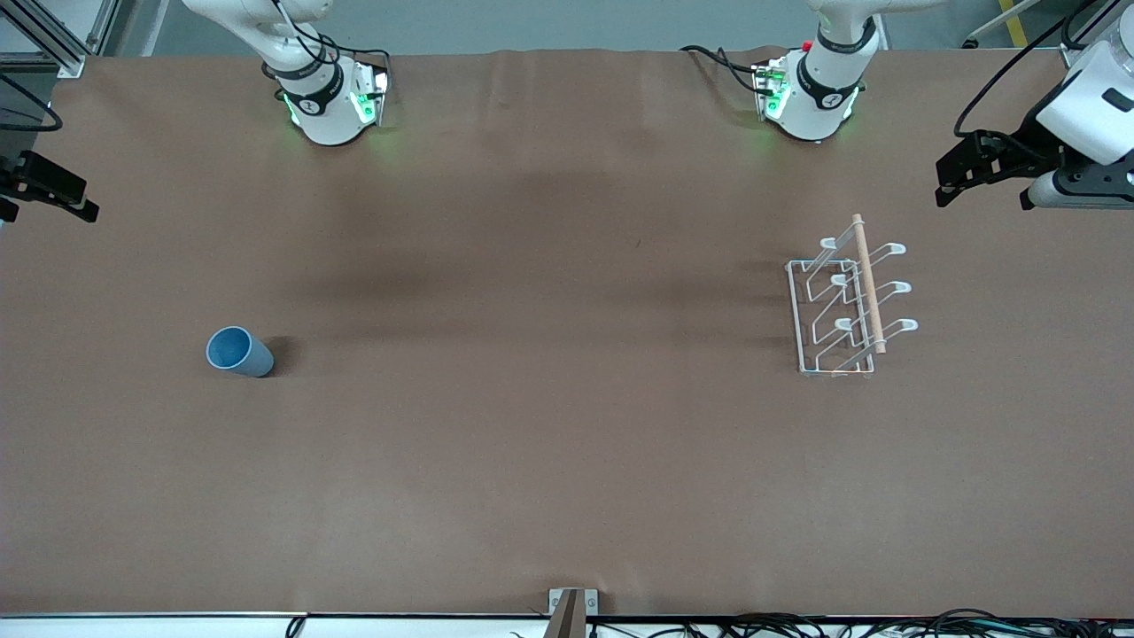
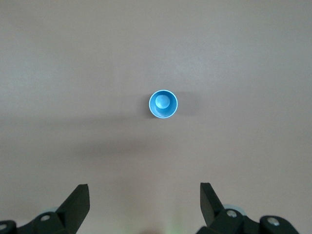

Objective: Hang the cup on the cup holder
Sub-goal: 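Reach the right gripper down around the light blue cup, then grasp the blue cup with the right gripper and lift it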

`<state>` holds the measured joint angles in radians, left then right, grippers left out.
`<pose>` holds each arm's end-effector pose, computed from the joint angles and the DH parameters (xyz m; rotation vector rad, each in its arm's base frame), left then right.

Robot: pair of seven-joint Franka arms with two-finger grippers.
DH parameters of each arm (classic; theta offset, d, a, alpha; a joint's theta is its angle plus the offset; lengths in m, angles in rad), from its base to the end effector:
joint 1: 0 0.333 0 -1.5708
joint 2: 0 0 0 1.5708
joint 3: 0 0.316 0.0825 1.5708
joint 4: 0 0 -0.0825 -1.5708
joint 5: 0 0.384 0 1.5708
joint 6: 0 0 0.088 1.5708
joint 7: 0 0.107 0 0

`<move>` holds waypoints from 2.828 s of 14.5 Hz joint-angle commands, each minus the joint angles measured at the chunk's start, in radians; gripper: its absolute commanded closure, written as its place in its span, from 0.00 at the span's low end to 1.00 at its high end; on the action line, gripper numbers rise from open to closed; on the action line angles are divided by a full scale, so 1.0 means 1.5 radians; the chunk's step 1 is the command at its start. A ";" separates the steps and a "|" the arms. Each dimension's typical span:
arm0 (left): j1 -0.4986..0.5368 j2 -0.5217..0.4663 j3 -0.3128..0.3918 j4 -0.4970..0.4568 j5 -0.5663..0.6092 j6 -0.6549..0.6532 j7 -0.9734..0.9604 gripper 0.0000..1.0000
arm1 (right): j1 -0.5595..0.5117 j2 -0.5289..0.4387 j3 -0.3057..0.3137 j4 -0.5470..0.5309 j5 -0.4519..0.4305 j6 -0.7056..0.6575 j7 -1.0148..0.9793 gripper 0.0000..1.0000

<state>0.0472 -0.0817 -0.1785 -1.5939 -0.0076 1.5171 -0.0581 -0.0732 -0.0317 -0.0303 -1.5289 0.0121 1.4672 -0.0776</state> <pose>0.5187 -0.0737 0.6522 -3.1330 0.1145 -0.0066 0.5313 -0.0541 0.6524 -3.1253 0.0388 0.0449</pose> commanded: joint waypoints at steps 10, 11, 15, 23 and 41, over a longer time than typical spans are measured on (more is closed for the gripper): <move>0.006 0.016 -0.003 0.034 -0.008 -0.012 0.012 0.00 | -0.018 0.007 0.008 -0.007 0.008 0.007 -0.006 0.02; 0.006 0.016 -0.003 0.034 -0.008 -0.012 0.013 0.00 | -0.019 0.013 0.008 -0.015 0.008 0.010 -0.008 0.03; 0.006 0.016 -0.003 0.034 -0.007 -0.012 0.014 0.00 | -0.048 0.039 0.007 -0.066 0.008 0.062 -0.011 0.03; 0.005 0.016 -0.003 0.034 -0.006 -0.012 0.007 0.00 | -0.079 0.107 0.008 -0.262 0.009 0.327 -0.011 0.03; 0.004 0.016 -0.003 0.035 -0.009 -0.012 0.013 0.00 | -0.089 0.296 0.012 -0.296 0.027 0.512 -0.015 0.84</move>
<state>0.0484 -0.0693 -0.1792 -1.5693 -0.0077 1.5171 -0.0563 -0.1894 0.4294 -0.0277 -1.9598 0.0225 2.2273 -0.0856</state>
